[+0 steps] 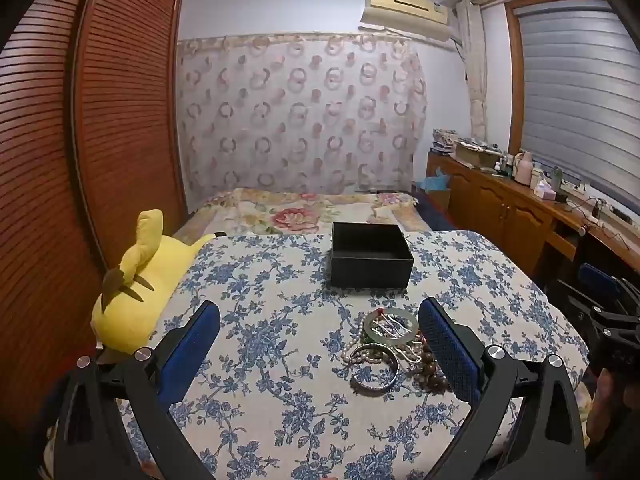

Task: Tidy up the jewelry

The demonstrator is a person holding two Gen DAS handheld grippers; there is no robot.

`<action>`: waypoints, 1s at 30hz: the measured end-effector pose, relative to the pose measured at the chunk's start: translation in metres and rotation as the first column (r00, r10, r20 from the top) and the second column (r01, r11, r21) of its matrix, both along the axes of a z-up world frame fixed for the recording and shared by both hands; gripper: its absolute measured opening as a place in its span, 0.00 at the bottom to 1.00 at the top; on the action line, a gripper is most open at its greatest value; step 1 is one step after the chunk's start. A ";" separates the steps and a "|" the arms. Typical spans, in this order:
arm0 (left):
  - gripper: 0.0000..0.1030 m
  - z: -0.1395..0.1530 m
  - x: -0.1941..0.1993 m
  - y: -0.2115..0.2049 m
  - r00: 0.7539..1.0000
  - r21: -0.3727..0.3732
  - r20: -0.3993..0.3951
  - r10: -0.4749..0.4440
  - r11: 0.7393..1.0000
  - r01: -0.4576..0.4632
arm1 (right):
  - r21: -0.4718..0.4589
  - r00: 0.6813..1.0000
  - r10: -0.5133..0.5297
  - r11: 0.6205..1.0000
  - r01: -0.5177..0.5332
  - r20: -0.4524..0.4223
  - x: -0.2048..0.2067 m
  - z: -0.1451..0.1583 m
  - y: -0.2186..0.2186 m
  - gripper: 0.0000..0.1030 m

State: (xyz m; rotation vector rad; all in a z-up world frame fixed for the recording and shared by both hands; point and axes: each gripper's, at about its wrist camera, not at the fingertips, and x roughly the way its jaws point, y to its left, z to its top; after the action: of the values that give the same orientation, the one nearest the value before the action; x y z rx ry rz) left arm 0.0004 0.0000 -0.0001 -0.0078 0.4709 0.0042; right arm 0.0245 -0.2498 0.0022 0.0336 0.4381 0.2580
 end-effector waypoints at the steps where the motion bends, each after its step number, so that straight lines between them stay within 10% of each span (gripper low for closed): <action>1: 0.93 0.000 0.000 0.000 1.000 0.000 0.003 -0.001 1.000 0.001 | 0.002 1.000 -0.003 1.000 0.003 -0.003 0.001 0.000 -0.001 0.98; 30: 0.93 0.003 -0.002 -0.007 1.000 0.005 0.014 -0.002 1.000 0.002 | 0.007 1.000 -0.007 1.000 0.007 0.000 0.001 0.000 -0.005 0.98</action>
State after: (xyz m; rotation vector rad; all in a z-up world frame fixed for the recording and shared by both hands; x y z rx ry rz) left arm -0.0020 -0.0068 0.0033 -0.0026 0.4570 0.0032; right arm 0.0256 -0.2551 0.0019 0.0416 0.4371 0.2528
